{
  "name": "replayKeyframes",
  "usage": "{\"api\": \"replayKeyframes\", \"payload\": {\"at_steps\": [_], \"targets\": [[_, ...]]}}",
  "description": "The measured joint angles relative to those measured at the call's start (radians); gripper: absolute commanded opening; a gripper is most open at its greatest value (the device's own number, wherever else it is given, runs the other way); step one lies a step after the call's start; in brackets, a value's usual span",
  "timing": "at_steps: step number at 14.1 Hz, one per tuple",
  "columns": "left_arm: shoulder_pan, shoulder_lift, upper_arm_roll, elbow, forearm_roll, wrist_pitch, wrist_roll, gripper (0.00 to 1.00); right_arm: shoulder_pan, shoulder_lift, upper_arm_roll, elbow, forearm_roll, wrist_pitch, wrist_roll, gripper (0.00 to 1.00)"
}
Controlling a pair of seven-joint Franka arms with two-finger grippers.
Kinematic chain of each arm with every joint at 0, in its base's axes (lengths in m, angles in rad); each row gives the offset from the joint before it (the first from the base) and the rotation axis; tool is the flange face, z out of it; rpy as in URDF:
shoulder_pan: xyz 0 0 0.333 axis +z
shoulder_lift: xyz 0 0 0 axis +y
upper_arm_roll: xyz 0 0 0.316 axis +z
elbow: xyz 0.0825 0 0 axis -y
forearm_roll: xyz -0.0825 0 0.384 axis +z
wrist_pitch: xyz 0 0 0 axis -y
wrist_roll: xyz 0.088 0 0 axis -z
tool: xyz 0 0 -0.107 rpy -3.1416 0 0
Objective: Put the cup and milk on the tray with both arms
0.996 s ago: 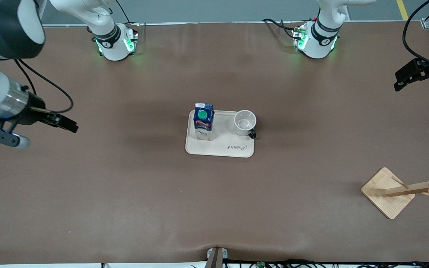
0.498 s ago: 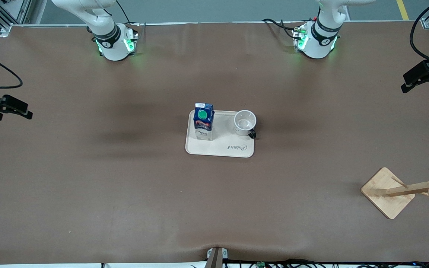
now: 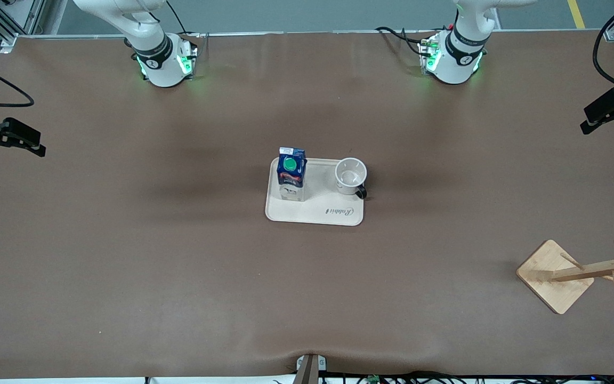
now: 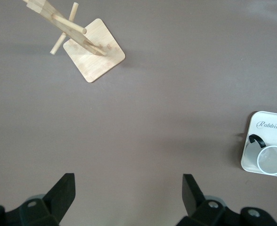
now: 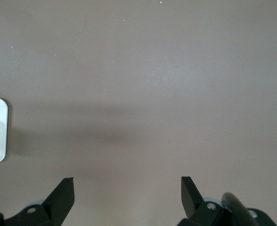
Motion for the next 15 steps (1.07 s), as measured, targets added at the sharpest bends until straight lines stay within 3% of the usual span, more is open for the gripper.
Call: {"api": "replayKeyframes", "payload": {"at_steps": [9, 15], "targets": [[0.001, 0.000, 0.000, 0.000, -0.001, 0.000, 0.001, 1.00, -0.015, 0.000, -0.017, 0.042, -0.001, -0.045, 0.003, 1.00], [-0.001, 0.000, -0.010, -0.002, -0.006, -0.005, 0.001, 1.00, -0.013, 0.000, -0.008, 0.058, -0.001, -0.078, 0.136, 1.00]]}}
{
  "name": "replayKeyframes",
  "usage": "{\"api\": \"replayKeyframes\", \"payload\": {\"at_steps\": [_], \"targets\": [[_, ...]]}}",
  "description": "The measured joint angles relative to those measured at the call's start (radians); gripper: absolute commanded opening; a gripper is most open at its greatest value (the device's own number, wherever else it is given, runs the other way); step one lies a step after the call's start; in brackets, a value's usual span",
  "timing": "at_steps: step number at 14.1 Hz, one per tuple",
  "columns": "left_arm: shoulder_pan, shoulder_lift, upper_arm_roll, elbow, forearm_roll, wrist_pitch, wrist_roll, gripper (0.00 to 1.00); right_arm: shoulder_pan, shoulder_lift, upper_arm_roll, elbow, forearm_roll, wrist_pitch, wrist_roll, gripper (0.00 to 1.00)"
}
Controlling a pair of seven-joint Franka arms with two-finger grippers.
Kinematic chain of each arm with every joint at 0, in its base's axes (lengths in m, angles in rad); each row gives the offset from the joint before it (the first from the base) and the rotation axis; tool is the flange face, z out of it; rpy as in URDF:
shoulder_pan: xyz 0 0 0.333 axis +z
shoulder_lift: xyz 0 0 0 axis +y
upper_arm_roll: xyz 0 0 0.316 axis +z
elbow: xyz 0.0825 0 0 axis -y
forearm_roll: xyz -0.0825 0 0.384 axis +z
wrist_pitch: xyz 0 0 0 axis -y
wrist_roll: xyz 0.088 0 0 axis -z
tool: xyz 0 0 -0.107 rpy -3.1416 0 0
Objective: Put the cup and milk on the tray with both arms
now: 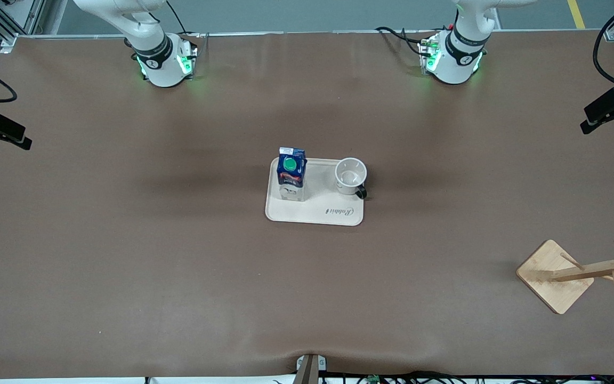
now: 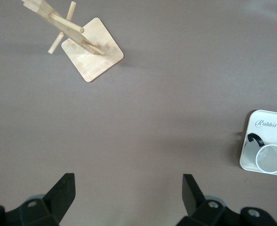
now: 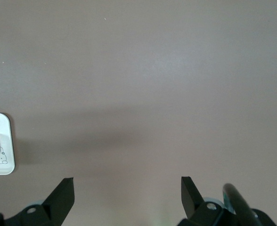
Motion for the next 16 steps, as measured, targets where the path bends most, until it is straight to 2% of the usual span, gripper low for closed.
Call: {"api": "replayKeyframes", "payload": {"at_steps": [7, 16], "targets": [[-0.004, -0.011, -0.136, -0.071, -0.004, -0.009, -0.001, 1.00, 0.003, 0.000, 0.002, 0.046, 0.000, -0.003, 0.005, 1.00], [0.005, -0.029, -0.126, -0.082, -0.004, -0.008, 0.015, 1.00, 0.002, 0.000, 0.000, 0.046, 0.000, -0.005, 0.007, 1.00]]}}
